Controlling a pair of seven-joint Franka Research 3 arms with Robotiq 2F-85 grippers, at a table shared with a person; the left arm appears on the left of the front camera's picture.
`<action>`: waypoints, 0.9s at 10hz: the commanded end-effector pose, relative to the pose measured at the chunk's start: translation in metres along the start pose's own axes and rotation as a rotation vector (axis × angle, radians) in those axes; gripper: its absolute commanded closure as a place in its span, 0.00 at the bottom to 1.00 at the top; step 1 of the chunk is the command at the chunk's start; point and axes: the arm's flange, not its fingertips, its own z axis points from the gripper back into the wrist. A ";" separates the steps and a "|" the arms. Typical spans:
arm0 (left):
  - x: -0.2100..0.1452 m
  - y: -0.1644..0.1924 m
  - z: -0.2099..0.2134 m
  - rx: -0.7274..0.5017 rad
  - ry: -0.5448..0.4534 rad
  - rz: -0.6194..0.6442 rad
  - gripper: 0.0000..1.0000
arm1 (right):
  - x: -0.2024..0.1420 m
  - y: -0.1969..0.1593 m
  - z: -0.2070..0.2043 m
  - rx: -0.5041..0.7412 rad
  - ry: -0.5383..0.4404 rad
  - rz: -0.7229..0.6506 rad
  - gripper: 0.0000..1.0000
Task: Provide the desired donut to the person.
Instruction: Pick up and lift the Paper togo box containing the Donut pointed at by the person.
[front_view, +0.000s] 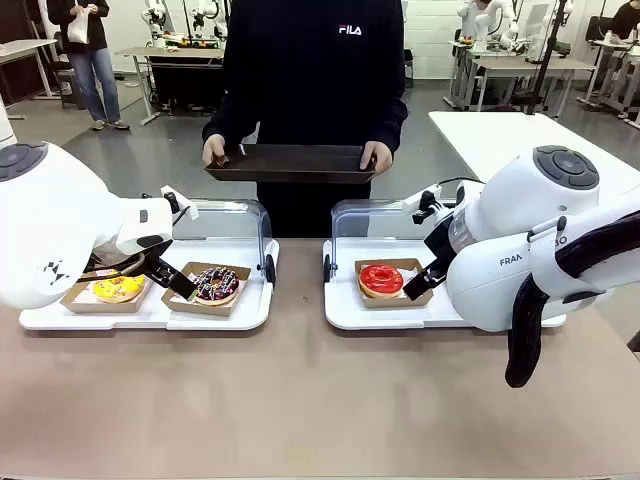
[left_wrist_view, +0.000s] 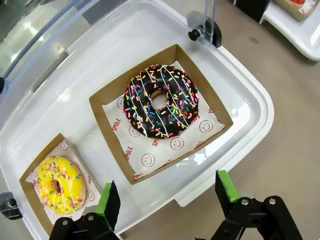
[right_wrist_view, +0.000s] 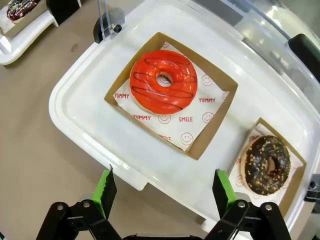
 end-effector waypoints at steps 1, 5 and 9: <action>0.001 0.000 0.001 0.001 -0.004 -0.001 0.00 | 0.000 0.000 0.000 0.000 0.000 0.000 0.00; 0.001 0.000 0.001 0.001 -0.004 -0.001 0.00 | 0.000 0.000 0.000 0.000 0.000 0.000 0.00; 0.001 0.000 0.001 0.001 -0.004 -0.001 0.00 | 0.000 0.000 0.000 0.000 0.000 0.000 0.00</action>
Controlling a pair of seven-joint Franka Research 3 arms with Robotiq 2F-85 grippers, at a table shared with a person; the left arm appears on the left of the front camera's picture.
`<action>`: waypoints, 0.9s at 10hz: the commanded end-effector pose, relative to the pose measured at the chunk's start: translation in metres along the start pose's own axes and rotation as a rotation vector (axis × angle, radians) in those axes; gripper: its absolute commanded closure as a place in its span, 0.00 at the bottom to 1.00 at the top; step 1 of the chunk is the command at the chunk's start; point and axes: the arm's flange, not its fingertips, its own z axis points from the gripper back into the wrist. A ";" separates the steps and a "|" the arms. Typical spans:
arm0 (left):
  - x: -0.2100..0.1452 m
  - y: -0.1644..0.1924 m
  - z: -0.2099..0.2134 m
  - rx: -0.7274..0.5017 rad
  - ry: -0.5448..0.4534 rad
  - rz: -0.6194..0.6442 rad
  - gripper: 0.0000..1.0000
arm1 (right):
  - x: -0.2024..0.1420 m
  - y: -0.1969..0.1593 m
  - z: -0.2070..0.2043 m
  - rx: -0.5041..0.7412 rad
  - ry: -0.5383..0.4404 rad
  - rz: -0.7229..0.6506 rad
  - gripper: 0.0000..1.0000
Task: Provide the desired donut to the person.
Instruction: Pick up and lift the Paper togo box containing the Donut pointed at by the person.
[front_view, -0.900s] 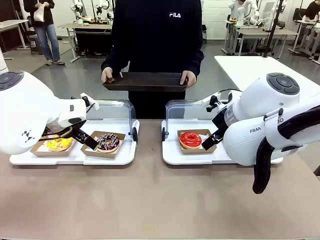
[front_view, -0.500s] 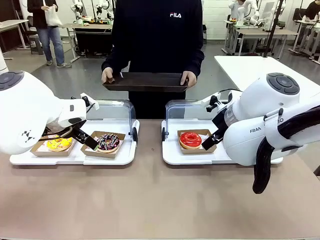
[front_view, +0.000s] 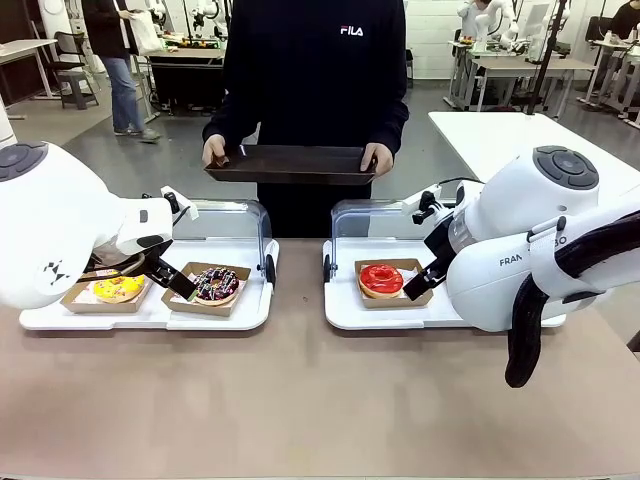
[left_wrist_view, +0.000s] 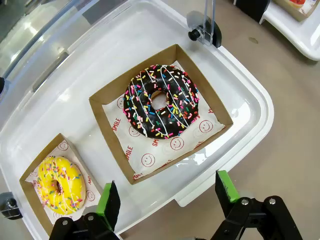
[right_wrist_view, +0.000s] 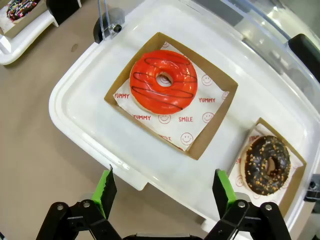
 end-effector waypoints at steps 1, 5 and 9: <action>0.001 0.000 0.001 0.001 -0.005 0.000 0.00 | 0.000 0.000 0.000 0.000 0.000 0.000 0.00; 0.001 0.000 0.001 0.001 -0.005 0.000 0.00 | 0.000 0.000 0.000 0.000 0.000 0.000 0.00; 0.001 0.000 0.001 0.001 -0.005 0.000 0.00 | 0.000 0.000 0.000 0.000 0.000 0.000 0.00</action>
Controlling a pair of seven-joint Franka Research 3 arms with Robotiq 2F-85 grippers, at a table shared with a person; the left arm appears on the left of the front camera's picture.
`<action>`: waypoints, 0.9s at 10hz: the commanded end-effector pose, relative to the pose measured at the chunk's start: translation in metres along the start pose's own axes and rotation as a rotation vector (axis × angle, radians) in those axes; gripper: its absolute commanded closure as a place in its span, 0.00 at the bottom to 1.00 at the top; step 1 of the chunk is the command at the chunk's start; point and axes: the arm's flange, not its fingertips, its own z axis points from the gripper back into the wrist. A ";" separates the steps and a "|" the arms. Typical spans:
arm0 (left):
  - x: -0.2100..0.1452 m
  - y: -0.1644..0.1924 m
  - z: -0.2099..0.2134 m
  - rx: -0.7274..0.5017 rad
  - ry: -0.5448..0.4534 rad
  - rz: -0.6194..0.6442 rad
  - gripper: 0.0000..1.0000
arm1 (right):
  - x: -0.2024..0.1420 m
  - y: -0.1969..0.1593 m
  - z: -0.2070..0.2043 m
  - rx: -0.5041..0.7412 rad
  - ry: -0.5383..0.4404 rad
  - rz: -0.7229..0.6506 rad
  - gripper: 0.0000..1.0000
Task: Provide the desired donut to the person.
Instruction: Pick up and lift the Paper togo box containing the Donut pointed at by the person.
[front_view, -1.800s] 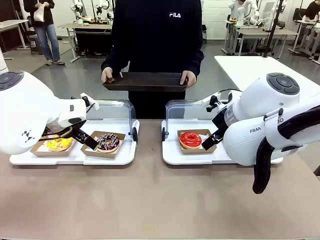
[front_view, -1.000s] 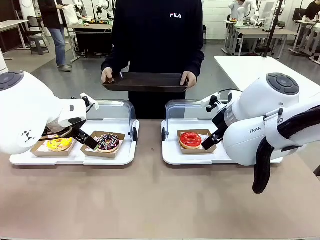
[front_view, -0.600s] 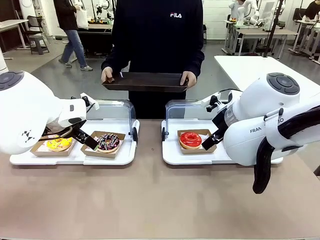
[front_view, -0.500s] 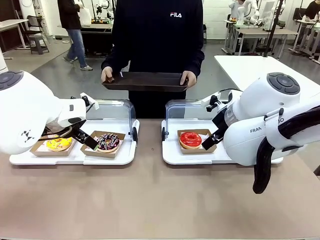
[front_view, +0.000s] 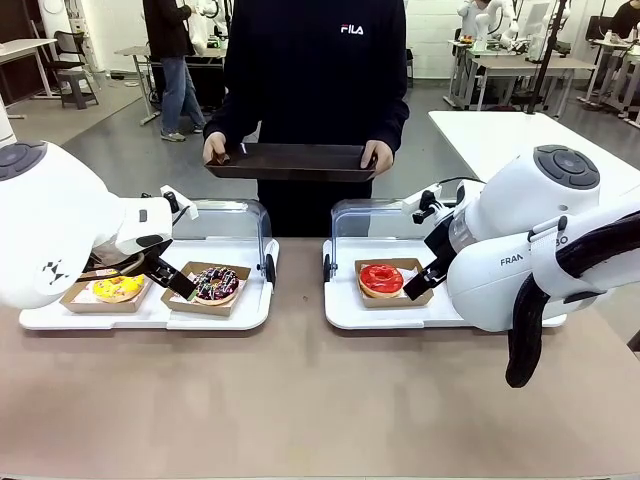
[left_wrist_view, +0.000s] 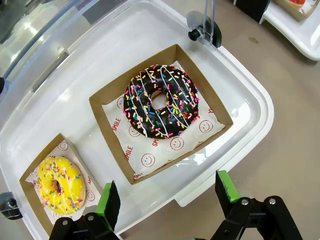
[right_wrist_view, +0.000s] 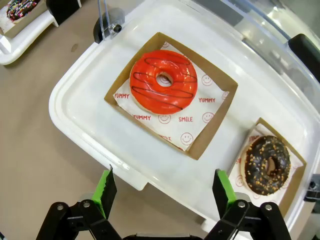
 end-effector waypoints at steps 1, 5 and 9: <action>0.001 0.000 0.001 0.001 -0.004 0.000 0.00 | 0.000 0.000 0.000 0.000 0.000 0.000 0.00; 0.001 0.000 0.001 0.001 -0.004 0.000 0.00 | 0.000 0.000 0.000 0.000 0.000 0.000 0.00; -0.033 0.042 0.064 -0.125 -0.032 -0.041 0.00 | -0.028 -0.044 0.076 0.172 -0.035 0.128 0.00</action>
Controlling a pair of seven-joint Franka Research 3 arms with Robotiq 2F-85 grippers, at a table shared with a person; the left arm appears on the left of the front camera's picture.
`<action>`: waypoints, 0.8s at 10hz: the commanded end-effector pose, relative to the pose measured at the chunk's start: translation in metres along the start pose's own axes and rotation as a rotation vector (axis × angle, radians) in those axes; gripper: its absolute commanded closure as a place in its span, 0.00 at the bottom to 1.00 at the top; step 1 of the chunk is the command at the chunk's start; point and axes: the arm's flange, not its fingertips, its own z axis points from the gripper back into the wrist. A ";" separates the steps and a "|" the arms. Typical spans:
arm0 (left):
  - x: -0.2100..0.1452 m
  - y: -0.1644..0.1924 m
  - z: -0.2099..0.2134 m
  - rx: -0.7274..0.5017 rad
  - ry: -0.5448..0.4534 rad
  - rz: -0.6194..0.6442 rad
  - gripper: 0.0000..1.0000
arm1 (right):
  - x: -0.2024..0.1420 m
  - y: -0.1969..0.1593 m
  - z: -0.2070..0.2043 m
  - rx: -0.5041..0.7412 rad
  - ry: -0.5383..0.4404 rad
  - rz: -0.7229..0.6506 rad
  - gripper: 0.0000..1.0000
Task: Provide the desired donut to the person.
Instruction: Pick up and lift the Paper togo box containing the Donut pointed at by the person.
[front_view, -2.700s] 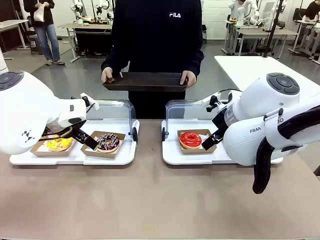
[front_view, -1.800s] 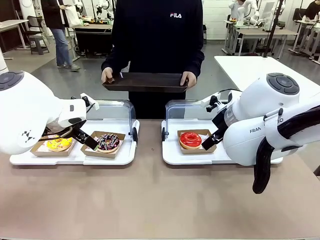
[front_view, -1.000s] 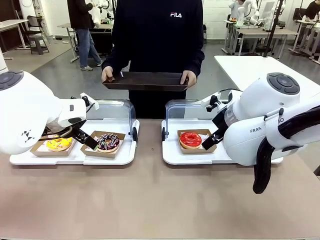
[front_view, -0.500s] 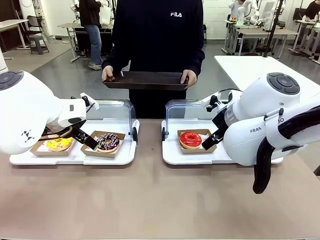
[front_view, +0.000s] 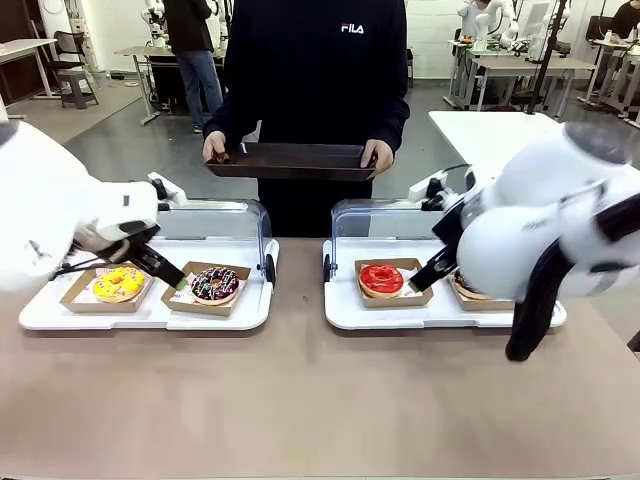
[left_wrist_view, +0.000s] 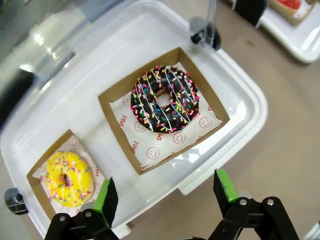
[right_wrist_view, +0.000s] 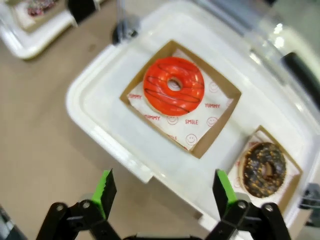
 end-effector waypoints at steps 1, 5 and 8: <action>-0.047 0.034 0.054 -0.124 -0.036 -0.036 0.00 | -0.049 -0.035 0.070 0.131 -0.006 0.130 0.00; -0.095 0.083 0.090 -0.207 -0.171 -0.140 0.00 | -0.087 -0.088 0.122 0.137 -0.131 0.257 0.00; -0.115 0.097 0.095 -0.180 -0.224 -0.163 0.00 | -0.106 -0.109 0.130 0.183 -0.221 0.268 0.00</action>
